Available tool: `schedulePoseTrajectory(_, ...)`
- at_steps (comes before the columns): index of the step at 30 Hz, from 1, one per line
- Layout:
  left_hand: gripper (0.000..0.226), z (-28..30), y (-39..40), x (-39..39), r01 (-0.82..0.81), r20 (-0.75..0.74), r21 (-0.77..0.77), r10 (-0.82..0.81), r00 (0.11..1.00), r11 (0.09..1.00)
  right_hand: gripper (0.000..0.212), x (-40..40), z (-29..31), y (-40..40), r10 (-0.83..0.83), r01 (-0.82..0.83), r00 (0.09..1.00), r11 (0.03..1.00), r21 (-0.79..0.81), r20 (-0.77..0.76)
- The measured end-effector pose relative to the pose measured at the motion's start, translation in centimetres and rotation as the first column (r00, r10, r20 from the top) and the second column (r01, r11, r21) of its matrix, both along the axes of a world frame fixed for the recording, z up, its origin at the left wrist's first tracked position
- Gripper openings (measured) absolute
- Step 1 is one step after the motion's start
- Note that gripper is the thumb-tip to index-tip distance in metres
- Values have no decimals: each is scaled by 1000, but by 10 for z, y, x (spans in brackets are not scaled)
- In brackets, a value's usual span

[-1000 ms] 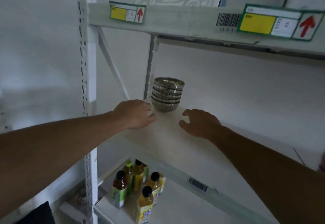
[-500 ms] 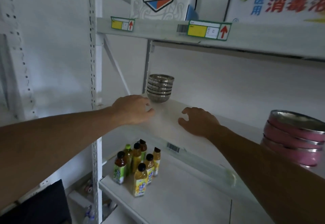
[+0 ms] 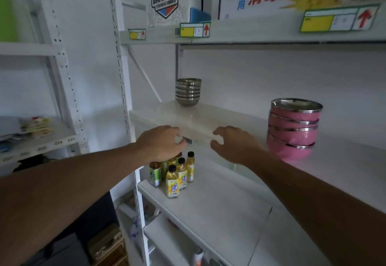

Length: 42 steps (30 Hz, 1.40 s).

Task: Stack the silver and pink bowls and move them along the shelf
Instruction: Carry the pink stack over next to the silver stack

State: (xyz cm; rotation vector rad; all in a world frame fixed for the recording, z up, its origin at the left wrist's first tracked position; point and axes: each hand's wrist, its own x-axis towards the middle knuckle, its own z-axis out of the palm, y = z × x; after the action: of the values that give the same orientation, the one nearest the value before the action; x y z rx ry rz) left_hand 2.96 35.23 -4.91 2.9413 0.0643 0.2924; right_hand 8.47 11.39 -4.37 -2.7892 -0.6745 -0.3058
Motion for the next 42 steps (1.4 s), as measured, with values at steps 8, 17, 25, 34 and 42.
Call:
schedulePoseTrajectory(8,56,3,-53,-24,159,19,-119,-158,987,980,51,-71,-4,-41,-112,111,993,994,21,34)
schedulePoseTrajectory(17,57,-14,-117,-40,346,57,-133,-342,938,929,48,-125,-8,-127,-331,332,943,943,-22,10)
schedulePoseTrajectory(25,59,12,-167,-16,371,60,-12,-369,927,929,55,-112,3,-225,-442,442,897,896,30,-2)
schedulePoseTrajectory(34,101,18,-207,41,306,-70,-138,-317,946,942,79,-14,4,-280,-278,291,955,948,130,-108)
schedulePoseTrajectory(42,132,-4,-216,77,238,-84,-472,-311,947,849,117,57,-8,-278,-7,107,941,955,276,-339)
